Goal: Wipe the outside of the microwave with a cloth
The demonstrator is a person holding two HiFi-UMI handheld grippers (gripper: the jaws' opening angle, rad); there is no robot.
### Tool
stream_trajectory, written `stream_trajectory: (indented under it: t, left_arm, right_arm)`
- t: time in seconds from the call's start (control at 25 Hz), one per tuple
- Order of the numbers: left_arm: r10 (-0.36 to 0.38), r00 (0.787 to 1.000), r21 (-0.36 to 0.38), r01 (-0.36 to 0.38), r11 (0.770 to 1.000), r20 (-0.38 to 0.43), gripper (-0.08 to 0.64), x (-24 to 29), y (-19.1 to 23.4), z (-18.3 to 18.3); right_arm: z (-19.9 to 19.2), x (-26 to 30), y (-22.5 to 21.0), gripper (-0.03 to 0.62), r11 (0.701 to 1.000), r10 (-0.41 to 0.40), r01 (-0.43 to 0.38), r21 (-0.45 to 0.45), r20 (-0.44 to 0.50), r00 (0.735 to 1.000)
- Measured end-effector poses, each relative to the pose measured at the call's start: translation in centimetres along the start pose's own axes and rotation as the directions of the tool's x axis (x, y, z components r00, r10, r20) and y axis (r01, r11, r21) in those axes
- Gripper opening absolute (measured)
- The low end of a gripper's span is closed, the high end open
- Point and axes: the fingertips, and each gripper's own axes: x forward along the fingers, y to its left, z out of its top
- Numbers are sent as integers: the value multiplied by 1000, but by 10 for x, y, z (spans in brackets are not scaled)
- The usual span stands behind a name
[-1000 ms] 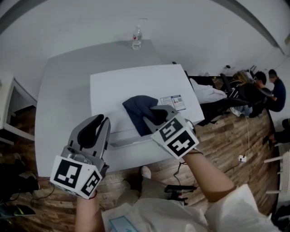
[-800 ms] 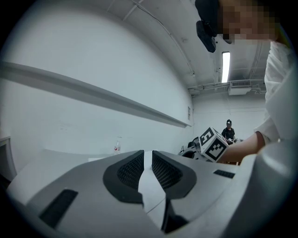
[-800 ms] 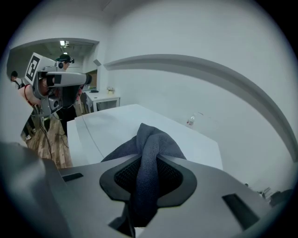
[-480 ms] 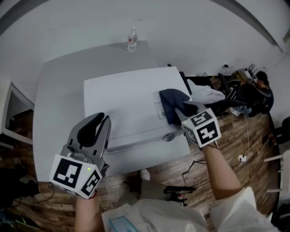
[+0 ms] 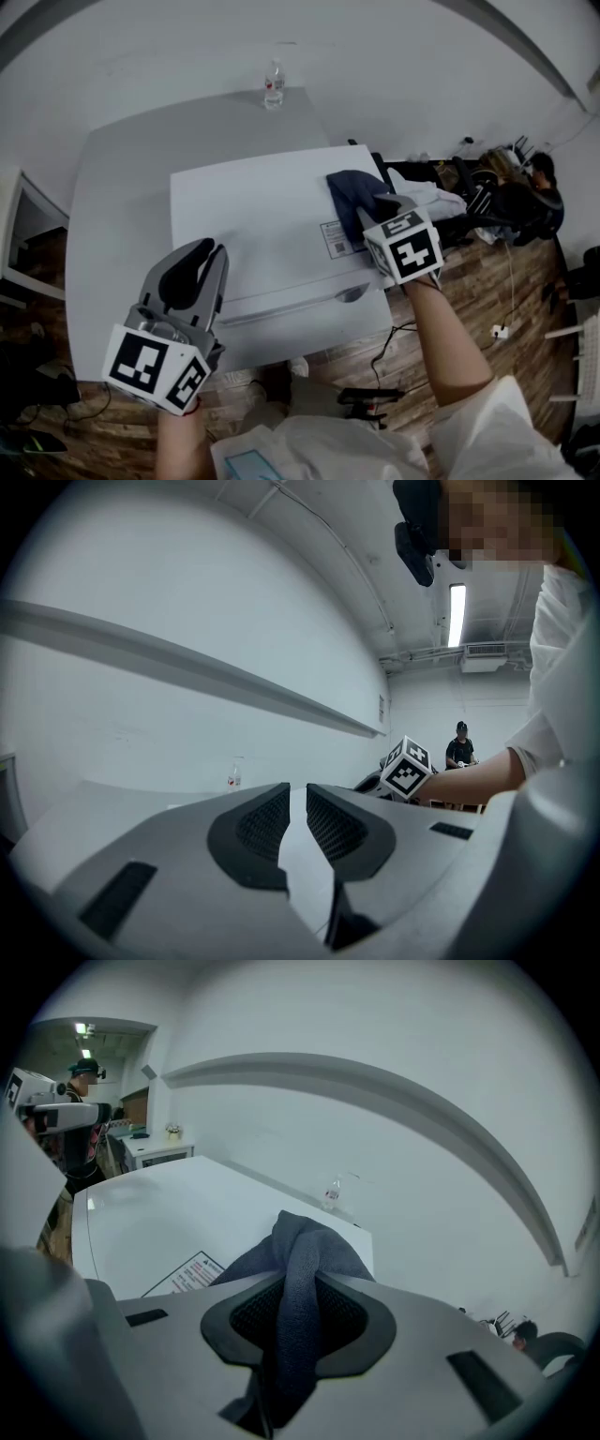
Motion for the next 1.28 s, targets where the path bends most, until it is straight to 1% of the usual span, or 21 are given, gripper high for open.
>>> stream_trajectory:
  t: [0.24, 0.48, 0.8, 0.96, 1.12, 1.28]
  left_arm:
    - [0, 1000, -2, 0, 1000, 6, 44, 9, 7, 0]
    - [13, 1000, 12, -13, 1000, 15, 44, 19, 18, 5]
    - [50, 998, -19, -50, 999, 25, 44, 7, 32, 5]
    - [71, 997, -25, -70, 997, 26, 44, -1, 38, 5]
    - [98, 995, -31, -97, 995, 23, 44, -10, 46, 3]
    - [127, 992, -44, -126, 991, 26, 44, -19, 57, 1]
  right_arm:
    - [34, 19, 36, 93, 997, 72, -69, -43, 52, 996]
    - [70, 36, 88, 92, 985, 160, -154, -77, 82, 984]
    - [103, 48, 141, 92, 967, 240, -229, -111, 97, 966]
    - [120, 51, 174, 92, 949, 291, -273, -159, 104, 951]
    - [138, 50, 207, 92, 922, 342, -310, -232, 110, 933]
    - [151, 50, 236, 92, 899, 388, -346, -268, 121, 914]
